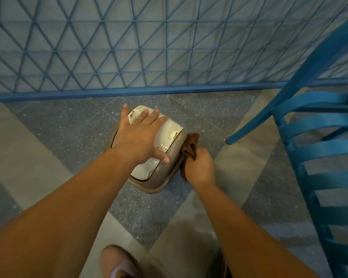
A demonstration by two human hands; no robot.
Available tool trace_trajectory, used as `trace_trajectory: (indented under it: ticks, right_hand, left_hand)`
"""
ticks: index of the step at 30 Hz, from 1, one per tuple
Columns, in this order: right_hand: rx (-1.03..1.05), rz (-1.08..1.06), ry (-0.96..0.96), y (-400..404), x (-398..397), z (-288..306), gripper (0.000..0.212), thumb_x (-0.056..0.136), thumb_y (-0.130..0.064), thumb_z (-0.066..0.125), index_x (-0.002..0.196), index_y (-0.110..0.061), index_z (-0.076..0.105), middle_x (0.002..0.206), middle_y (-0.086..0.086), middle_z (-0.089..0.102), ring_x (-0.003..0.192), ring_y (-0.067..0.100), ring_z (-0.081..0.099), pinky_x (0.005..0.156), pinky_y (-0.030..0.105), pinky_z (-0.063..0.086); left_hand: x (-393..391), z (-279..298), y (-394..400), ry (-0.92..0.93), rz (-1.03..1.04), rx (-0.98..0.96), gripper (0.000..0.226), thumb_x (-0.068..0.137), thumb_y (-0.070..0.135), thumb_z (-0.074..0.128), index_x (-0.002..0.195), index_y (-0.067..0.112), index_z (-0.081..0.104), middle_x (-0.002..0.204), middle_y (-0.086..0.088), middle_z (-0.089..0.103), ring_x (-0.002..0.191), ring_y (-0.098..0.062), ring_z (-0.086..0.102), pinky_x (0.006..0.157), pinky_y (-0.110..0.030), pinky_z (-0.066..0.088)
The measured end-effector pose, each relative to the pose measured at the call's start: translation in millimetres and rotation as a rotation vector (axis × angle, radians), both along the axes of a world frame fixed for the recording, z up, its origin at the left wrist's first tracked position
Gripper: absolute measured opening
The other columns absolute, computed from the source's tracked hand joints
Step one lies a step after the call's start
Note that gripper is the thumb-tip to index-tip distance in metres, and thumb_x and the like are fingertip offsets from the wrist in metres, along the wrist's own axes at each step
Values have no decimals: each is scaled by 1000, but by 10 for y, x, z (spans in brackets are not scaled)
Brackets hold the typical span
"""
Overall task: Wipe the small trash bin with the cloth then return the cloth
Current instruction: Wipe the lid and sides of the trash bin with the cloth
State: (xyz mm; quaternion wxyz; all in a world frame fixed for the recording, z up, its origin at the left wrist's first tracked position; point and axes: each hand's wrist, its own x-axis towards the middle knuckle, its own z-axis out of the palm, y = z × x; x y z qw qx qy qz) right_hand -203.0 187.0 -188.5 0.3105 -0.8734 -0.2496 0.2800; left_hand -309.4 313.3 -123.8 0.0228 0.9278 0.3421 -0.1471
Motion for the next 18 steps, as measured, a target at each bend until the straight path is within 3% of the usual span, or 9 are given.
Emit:
trace_trajectory:
  ticks: [7, 13, 16, 18]
  right_hand:
    - [103, 73, -44, -435, -647, -190, 42, 88, -6, 52, 129, -17, 57, 111, 10, 56, 103, 29, 58, 81, 32, 43]
    - [42, 234, -19, -651, -944, -246, 51, 86, -9, 50, 135, -22, 51, 118, 5, 54, 109, 25, 55, 87, 33, 47]
    - [4, 350, -41, -725, -899, -239, 48, 85, -11, 50, 132, -23, 54, 122, 2, 53, 111, 22, 53, 89, 33, 45]
    - [30, 298, 93, -752, -841, -272, 39, 83, -15, 51, 117, -28, 64, 110, 1, 58, 98, 22, 59, 84, 37, 50]
  left_hand:
    - [18, 11, 3, 20, 1, 2, 114, 60, 83, 53, 150, 34, 3, 161, 7, 1, 148, -15, 0, 110, -62, -16]
    - [14, 32, -9, 29, 4, 1, 113, 62, 82, 53, 151, 33, 4, 161, 6, 2, 148, -16, 0, 110, -61, -16]
    - [10, 30, -12, 35, 1, 3, 113, 62, 83, 52, 151, 34, 3, 161, 7, 1, 148, -15, 0, 110, -62, -16]
    - [8, 30, -11, 32, 6, -8, 113, 61, 83, 53, 151, 34, 3, 161, 7, 1, 148, -15, -1, 110, -62, -16]
